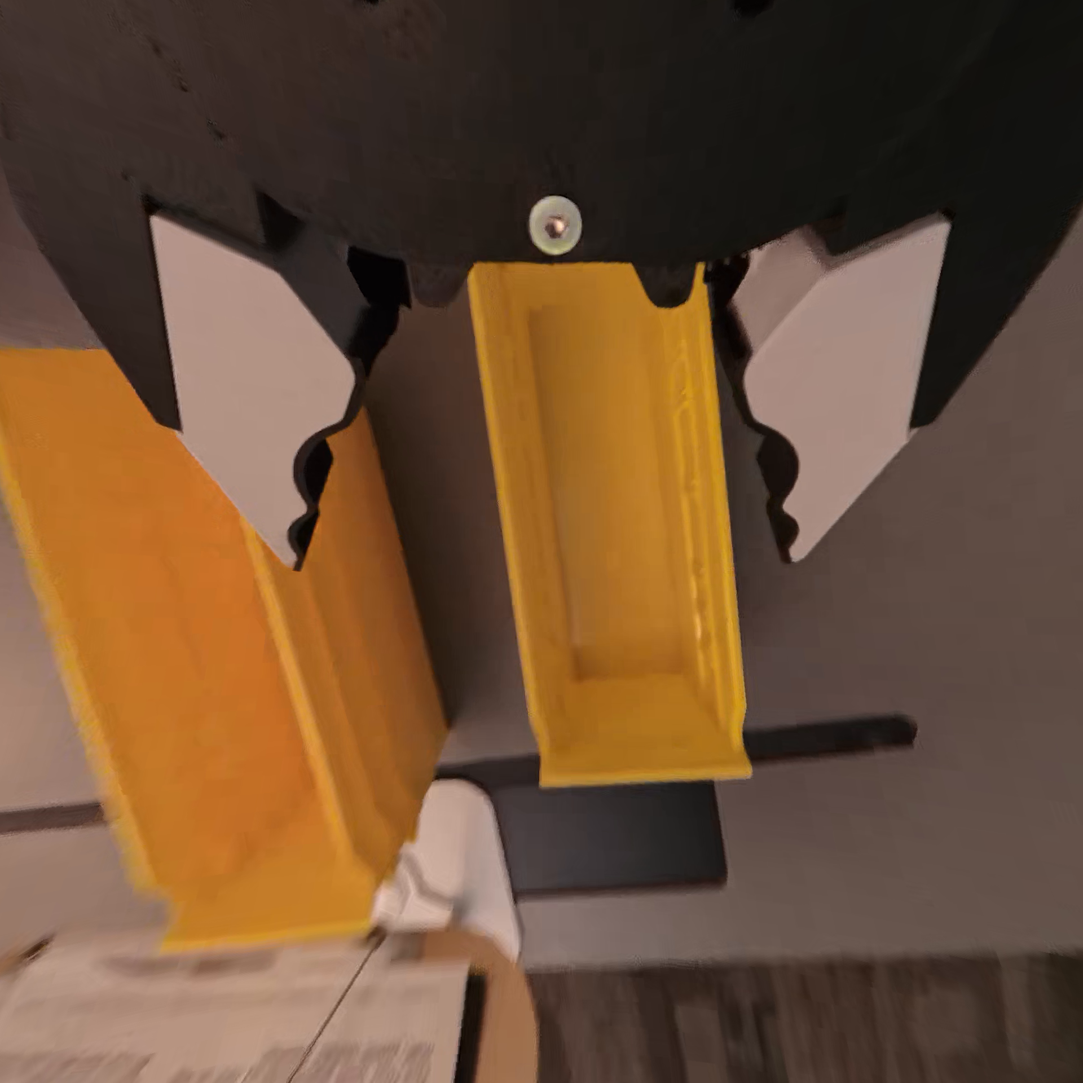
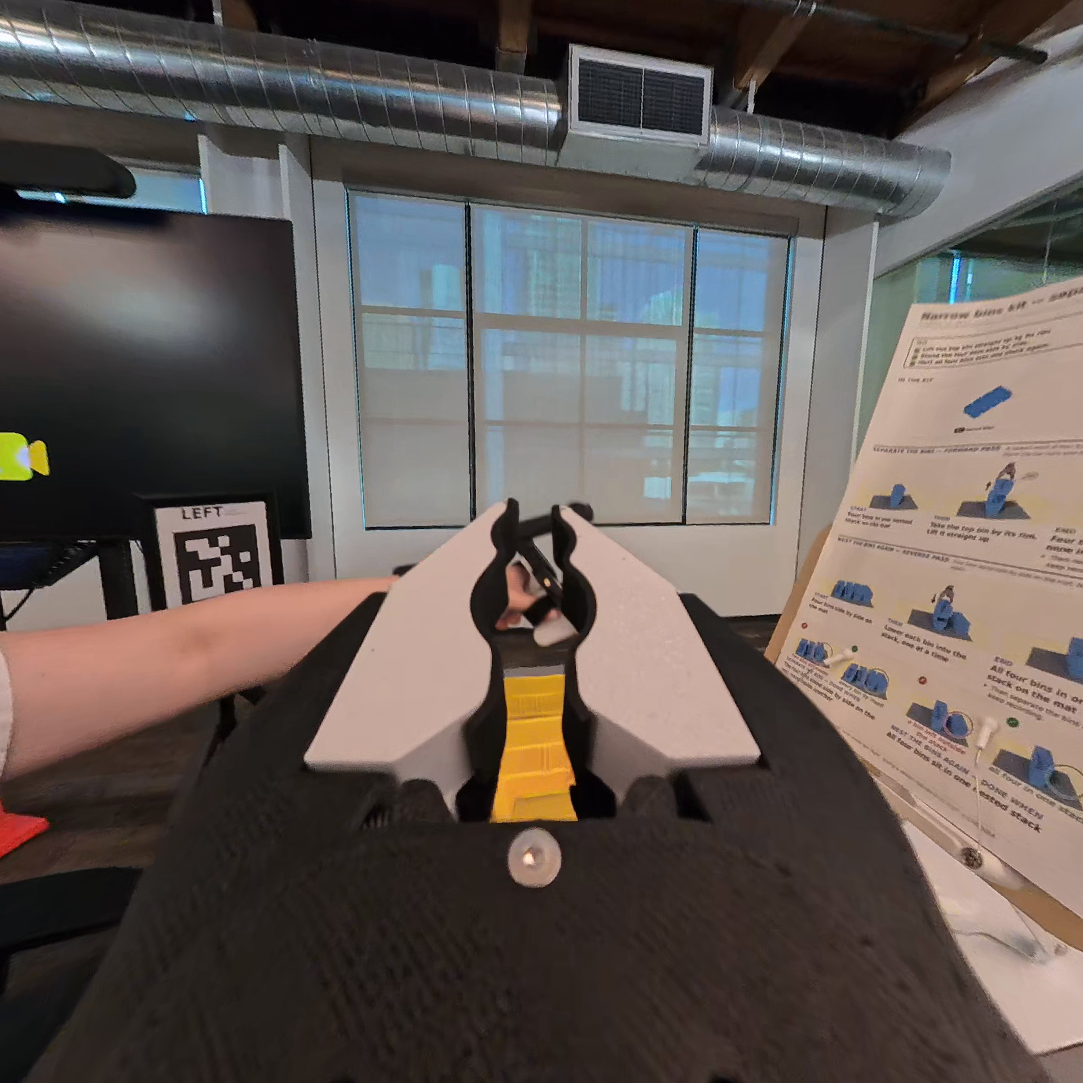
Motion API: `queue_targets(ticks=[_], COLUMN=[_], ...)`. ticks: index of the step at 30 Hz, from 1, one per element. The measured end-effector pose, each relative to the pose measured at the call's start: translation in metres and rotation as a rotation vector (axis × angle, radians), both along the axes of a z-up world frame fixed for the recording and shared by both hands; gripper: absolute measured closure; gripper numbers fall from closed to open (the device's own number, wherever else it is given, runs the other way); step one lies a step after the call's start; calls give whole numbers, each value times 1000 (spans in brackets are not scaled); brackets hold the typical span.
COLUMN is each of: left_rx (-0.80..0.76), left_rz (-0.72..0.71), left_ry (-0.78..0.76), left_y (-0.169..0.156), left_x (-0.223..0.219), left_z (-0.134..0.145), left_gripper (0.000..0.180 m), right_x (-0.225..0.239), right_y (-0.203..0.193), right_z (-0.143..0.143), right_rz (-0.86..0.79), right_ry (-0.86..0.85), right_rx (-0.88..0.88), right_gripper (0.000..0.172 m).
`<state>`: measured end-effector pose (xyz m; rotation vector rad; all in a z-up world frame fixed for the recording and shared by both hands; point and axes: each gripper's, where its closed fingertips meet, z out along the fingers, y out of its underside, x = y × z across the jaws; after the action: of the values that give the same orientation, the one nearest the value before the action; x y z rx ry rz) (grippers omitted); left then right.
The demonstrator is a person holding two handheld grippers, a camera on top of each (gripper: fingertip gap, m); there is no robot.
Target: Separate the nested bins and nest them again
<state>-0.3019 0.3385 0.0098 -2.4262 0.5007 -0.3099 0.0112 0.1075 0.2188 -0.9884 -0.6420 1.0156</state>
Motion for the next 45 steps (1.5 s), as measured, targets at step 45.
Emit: queue_targets(ticks=[45], left_rx=[-509], left_rz=[118], left_ry=[642], left_y=[-65], left_x=[-42], left_z=[-11], left_gripper=[71], right_x=[36], right_y=[8], right_z=[1], right_rz=[112], right_ry=[120], right_rx=[-234], right_gripper=[160])
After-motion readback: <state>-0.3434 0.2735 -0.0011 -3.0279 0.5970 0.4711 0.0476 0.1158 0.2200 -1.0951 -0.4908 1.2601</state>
